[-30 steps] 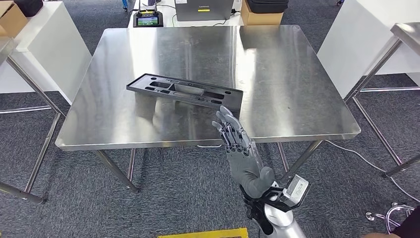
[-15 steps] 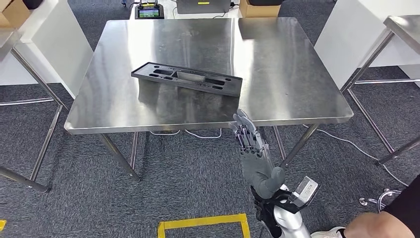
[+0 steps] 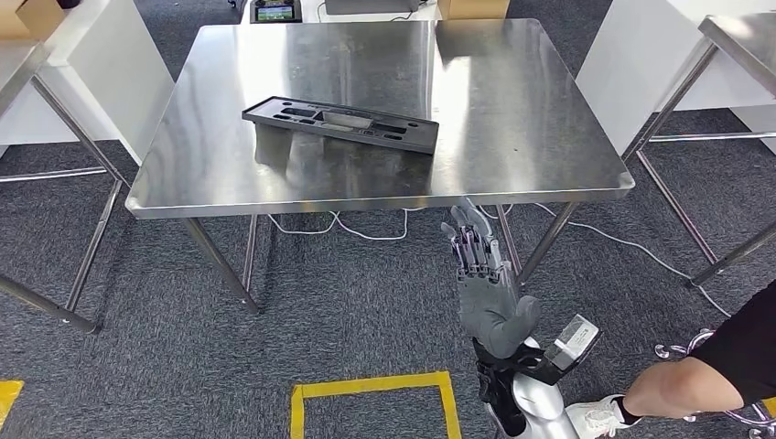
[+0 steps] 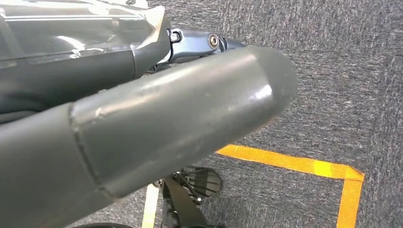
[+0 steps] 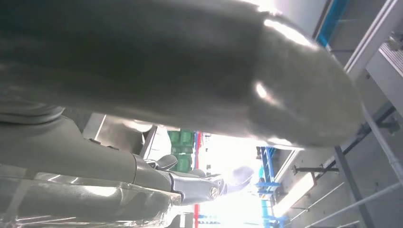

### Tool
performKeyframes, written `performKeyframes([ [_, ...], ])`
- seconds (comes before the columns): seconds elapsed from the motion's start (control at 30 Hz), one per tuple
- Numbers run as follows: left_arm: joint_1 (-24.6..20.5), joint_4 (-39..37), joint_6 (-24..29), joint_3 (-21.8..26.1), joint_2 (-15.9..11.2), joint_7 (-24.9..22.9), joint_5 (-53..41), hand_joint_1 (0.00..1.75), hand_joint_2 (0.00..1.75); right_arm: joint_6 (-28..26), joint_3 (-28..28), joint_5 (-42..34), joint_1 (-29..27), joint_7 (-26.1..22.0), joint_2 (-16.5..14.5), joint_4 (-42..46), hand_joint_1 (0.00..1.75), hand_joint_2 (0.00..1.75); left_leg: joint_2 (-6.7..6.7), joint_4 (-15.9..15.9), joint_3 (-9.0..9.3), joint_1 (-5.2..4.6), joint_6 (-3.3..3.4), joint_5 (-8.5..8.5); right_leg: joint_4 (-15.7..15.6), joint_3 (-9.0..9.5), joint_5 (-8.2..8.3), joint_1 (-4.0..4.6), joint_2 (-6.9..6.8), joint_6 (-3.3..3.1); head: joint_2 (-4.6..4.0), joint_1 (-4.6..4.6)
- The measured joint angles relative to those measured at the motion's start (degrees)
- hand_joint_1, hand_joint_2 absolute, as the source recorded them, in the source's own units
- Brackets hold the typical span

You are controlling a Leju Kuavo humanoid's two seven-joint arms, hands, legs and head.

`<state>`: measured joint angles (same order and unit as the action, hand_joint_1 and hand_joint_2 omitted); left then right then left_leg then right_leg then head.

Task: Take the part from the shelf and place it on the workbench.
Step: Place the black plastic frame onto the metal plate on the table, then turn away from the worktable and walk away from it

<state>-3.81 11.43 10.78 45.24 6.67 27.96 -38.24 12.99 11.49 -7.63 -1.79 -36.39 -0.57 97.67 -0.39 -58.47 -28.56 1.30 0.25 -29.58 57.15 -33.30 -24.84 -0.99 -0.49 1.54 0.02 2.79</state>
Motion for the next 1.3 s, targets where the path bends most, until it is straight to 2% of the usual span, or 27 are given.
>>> performKeyframes([
  [0.1,0.06,-0.03,-0.01,-0.02,0.06,0.00,-0.14,0.00,0.00,-0.59,-1.00,-0.52,-0.39,0.35,-0.26,-0.03,0.00,0.00,0.12,1.22,-0.39,-0.48,1.36,0.62,0.10,-0.64,0.83,0.09,0.00,1.33,0.00,0.04],
  [0.17,0.02,-0.04,-0.02,-0.02,0.17,0.07,-0.27,0.00,0.00,-1.41,-2.17,-1.83,-0.62,1.48,-0.48,-0.38,0.00,0.00,0.49,1.64,-1.34,-0.47,2.65,1.81,2.93,-2.09,-1.77,0.19,0.12,1.09,0.00,0.15],
  [0.23,0.00,-0.04,-0.03,-0.02,0.20,0.25,-0.51,0.00,0.00,-2.50,-3.82,-3.11,-0.65,2.91,-0.73,-1.63,0.00,0.00,0.73,1.69,-2.76,-0.55,3.36,3.00,10.07,-4.53,-6.67,0.08,0.21,0.36,0.00,0.31],
  [0.27,0.02,-0.04,-0.03,-0.02,0.20,0.34,-0.62,0.00,0.00,-3.16,-4.71,-3.40,-0.66,3.44,-0.84,-2.54,0.00,0.00,0.80,1.67,-3.57,-0.64,3.45,3.62,13.80,-5.44,-8.39,0.02,0.23,0.35,0.00,0.33],
  [0.3,0.04,-0.04,-0.03,-0.02,0.21,0.44,-0.73,0.00,0.00,-3.92,-5.61,-3.43,-0.66,3.87,-0.92,-3.51,0.00,0.00,0.86,1.65,-4.42,-0.69,3.45,4.26,16.33,-5.75,-9.06,0.01,0.24,0.64,0.00,0.33],
  [0.33,0.06,-0.05,-0.03,-0.02,0.25,0.52,-0.85,0.00,0.00,-4.96,-6.53,-3.26,-0.64,4.40,-1.00,-4.52,0.00,0.00,0.88,1.62,-5.27,-0.73,3.39,4.91,16.89,-5.08,-8.54,0.03,0.24,1.18,0.00,0.33],
  [0.37,0.08,-0.05,-0.02,-0.02,0.29,0.59,-0.97,0.00,0.00,-6.26,-7.47,-2.98,-0.55,5.05,-1.10,-5.61,0.00,0.00,0.89,1.60,-6.06,-0.74,3.27,5.52,15.32,-3.37,-7.23,0.04,0.24,1.75,0.00,0.33],
  [0.4,0.09,-0.06,0.01,-0.02,0.33,0.64,-1.10,0.00,0.00,-7.99,-8.55,-2.47,-0.38,5.83,-1.22,-6.93,0.00,0.00,0.87,1.56,-6.74,-0.75,3.10,6.12,11.89,-0.68,-5.81,0.05,0.24,2.16,0.00,0.33],
  [0.47,0.14,-0.07,0.10,-0.03,0.39,0.64,-1.30,0.00,0.00,-11.94,-10.95,-0.89,0.19,7.39,-1.40,-10.26,0.00,0.00,0.83,1.49,-7.70,-0.93,2.57,7.21,2.68,5.53,-5.03,0.38,0.27,1.93,0.00,0.32],
  [0.5,0.16,-0.07,0.20,-0.03,0.40,0.58,-1.36,0.00,0.00,-13.65,-12.34,0.09,0.56,7.85,-1.41,-12.51,0.00,0.00,0.83,1.52,-7.94,-1.02,2.27,7.75,-0.72,7.42,-5.41,0.61,0.30,1.53,0.00,0.28],
  [0.53,0.20,-0.08,0.31,-0.04,0.41,0.44,-1.45,0.00,0.00,-14.89,-13.78,0.94,0.89,8.18,-1.38,-15.01,0.00,0.00,0.84,1.62,-8.08,-1.09,1.97,8.21,-2.68,8.30,-5.89,0.86,0.33,1.06,0.00,0.26],
  [0.6,0.35,-0.10,0.49,-0.05,0.40,0.06,-1.74,0.00,0.00,-16.06,-16.74,2.33,1.55,8.47,-1.20,-20.86,0.00,0.00,0.78,1.69,-8.34,-0.95,1.39,8.61,-3.36,7.82,-5.51,0.62,0.28,0.13,0.00,0.21],
  [0.63,0.47,-0.11,0.52,-0.07,0.38,-0.18,-1.91,0.00,0.00,-16.29,-18.10,3.07,1.97,8.67,-1.07,-24.00,0.00,0.00,0.69,1.11,-8.65,-0.83,1.09,7.51,-3.42,7.51,-5.02,0.33,0.22,-0.52,0.00,0.20],
  [0.67,0.60,-0.13,0.52,-0.07,0.38,-0.36,-2.03,0.00,0.00,-16.60,-19.32,3.99,2.50,8.89,-0.92,-27.21,0.00,0.00,0.60,-0.41,-9.14,-0.71,0.79,5.34,-3.48,7.14,-4.44,0.01,0.15,-1.18,0.00,0.15],
  [0.7,0.67,-0.14,0.52,-0.08,0.39,-0.55,-2.14,0.00,0.00,-17.16,-20.51,5.15,3.20,9.11,-0.74,-30.69,0.00,0.00,0.53,-3.17,-9.89,-0.60,0.51,2.17,-3.48,6.74,-3.82,-0.19,0.10,-1.69,0.00,0.09],
  [0.77,0.64,-0.15,0.52,-0.09,0.44,-0.88,-2.40,0.00,0.00,-19.26,-22.90,8.04,4.74,9.77,-0.22,-38.77,0.00,0.00,0.49,-11.07,-11.52,-0.55,0.00,-3.51,-3.32,5.70,-2.72,-0.09,0.07,-2.05,0.00,0.00],
  [0.8,0.58,-0.15,0.52,-0.10,0.45,-0.99,-2.53,0.00,0.00,-20.48,-24.10,9.48,5.56,10.16,0.17,-43.35,0.00,0.00,0.48,-14.48,-11.96,-0.52,-0.19,-4.48,-3.15,5.07,-2.26,-0.07,0.02,-1.93,0.00,-0.01],
  [0.83,0.52,-0.15,0.52,-0.11,0.44,-1.05,-2.62,0.00,0.00,-21.72,-25.29,10.77,6.32,10.87,0.58,-48.15,0.00,0.00,0.49,-16.19,-11.63,-0.46,-0.30,-3.94,-2.88,4.36,-1.89,-0.07,-0.03,-1.72,0.00,-0.02],
  [0.87,0.49,-0.14,0.53,-0.11,0.43,-1.08,-2.69,0.00,0.00,-22.74,-26.35,11.76,6.88,11.63,0.98,-52.52,0.00,0.00,0.49,-15.83,-10.37,-0.37,-0.33,-2.48,-2.54,3.69,-1.64,-0.10,-0.08,-1.52,0.00,-0.02],
  [0.93,0.45,-0.13,0.56,-0.11,0.39,-1.01,-2.79,0.00,0.00,-24.05,-27.97,12.99,7.51,13.54,1.60,-59.82,0.00,0.00,0.35,-9.36,-5.16,-0.18,-0.10,0.28,-1.56,2.47,-1.41,-0.12,-0.15,-1.16,0.00,-0.03],
  [1.0,0.36,-0.13,0.64,-0.11,0.35,-0.89,-2.87,0.00,0.00,-24.50,-29.07,13.75,7.88,16.62,1.97,-65.64,0.00,0.00,0.06,-2.20,-0.47,-0.25,0.39,0.39,-0.56,1.55,-1.14,0.10,-0.17,-0.71,0.00,0.03],
  [1.03,0.29,-0.13,0.68,-0.11,0.35,-0.83,-2.94,0.00,0.00,-24.65,-29.47,14.11,8.04,19.00,2.08,-68.31,0.00,0.00,-0.06,-0.47,0.53,-0.41,0.61,0.03,-0.32,1.21,-0.89,0.15,-0.17,-0.31,0.00,0.05],
  [1.13,0.10,-0.16,0.77,-0.13,0.46,-0.78,-3.10,0.00,0.00,-24.99,-30.51,14.78,7.54,26.51,2.09,-74.75,0.00,0.00,0.06,1.32,0.45,-0.44,1.59,0.32,0.36,0.28,-0.94,0.27,-0.12,0.87,0.00,0.07],
  [1.17,0.01,-0.17,0.80,-0.14,0.51,-0.80,-3.15,0.00,0.00,-25.15,-30.79,15.08,7.12,28.47,2.01,-76.39,0.00,0.00,0.17,1.87,0.09,-0.35,2.24,0.75,1.71,-0.51,-2.34,0.31,-0.03,0.75,-0.01,0.20],
  [1.23,-0.09,-0.18,0.84,-0.14,0.58,-0.87,-3.36,0.00,0.00,-25.81,-31.05,16.63,6.43,32.33,1.85,-79.22,0.00,0.00,0.40,2.28,-1.15,-0.49,3.16,1.87,7.33,-2.68,-6.97,0.17,0.18,0.06,-0.01,0.49],
  [1.27,-0.09,-0.18,0.86,-0.13,0.58,-0.89,-3.49,0.00,0.00,-26.16,-30.97,17.89,6.18,34.71,1.78,-80.40,0.00,0.00,0.52,2.24,-1.96,-0.58,3.36,2.47,11.01,-3.61,-9.09,0.08,0.24,-0.09,-0.01,0.65],
  [1.3,-0.06,-0.19,0.85,-0.13,0.59,-0.90,-3.65,0.00,0.00,-26.41,-30.78,19.18,5.90,37.10,1.72,-81.44,0.00,0.00,0.62,2.20,-2.74,-0.67,3.31,3.07,14.06,-4.03,-10.09,0.00,0.27,0.18,0.00,0.67],
])
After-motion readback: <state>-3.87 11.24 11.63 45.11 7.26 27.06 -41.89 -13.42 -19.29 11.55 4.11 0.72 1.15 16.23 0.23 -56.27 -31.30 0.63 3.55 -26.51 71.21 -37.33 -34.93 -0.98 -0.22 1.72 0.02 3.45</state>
